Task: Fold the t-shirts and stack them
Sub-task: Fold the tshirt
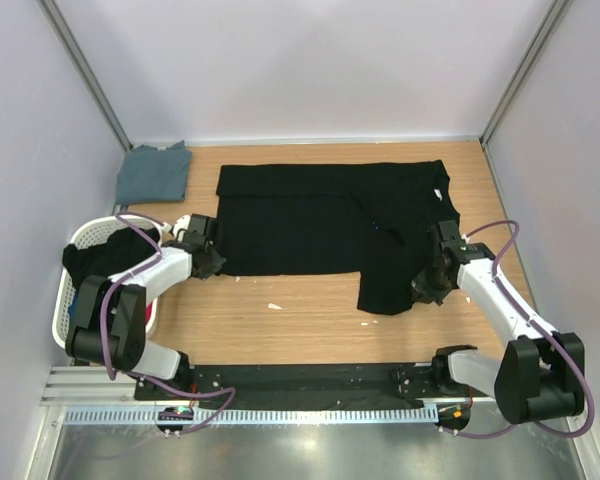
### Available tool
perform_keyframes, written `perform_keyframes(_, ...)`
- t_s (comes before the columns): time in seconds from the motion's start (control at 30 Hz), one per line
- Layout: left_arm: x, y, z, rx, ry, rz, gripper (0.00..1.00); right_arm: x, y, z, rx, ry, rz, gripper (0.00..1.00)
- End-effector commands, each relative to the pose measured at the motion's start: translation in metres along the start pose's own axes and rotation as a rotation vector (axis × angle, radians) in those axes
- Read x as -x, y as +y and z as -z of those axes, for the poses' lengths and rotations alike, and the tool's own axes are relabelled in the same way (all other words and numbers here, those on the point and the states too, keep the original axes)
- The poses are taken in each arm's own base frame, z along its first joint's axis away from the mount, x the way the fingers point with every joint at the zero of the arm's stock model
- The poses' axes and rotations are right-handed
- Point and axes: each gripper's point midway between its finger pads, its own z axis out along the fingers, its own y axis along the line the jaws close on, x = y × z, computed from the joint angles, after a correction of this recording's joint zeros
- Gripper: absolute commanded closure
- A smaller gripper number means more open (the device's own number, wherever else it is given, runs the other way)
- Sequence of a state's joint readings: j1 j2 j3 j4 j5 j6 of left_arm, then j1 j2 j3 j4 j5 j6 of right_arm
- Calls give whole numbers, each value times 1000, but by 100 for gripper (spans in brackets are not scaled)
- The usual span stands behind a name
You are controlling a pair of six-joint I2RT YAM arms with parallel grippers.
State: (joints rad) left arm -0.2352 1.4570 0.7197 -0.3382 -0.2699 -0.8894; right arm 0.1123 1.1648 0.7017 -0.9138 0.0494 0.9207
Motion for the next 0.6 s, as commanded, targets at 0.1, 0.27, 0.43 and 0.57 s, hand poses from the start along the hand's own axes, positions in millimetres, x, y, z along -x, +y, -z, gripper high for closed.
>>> perform_keyframes(0.1, 32, -12, 24, -24, -85, 19, 100, 37, 41, 36, 188, -172, 36, 99)
perform_keyframes(0.27, 51, -23, 36, -46, -122, 1, 100, 53, 57, 50, 240, -227, 26, 99)
perform_keyframes(0.43, 46, -28, 28, -35, -76, -32, 100, 71, 73, 60, 263, -276, -23, 99)
perform_keyframes(0.57, 44, -33, 27, -40, -54, 1, 100, 86, 87, 70, 244, -280, -41, 99)
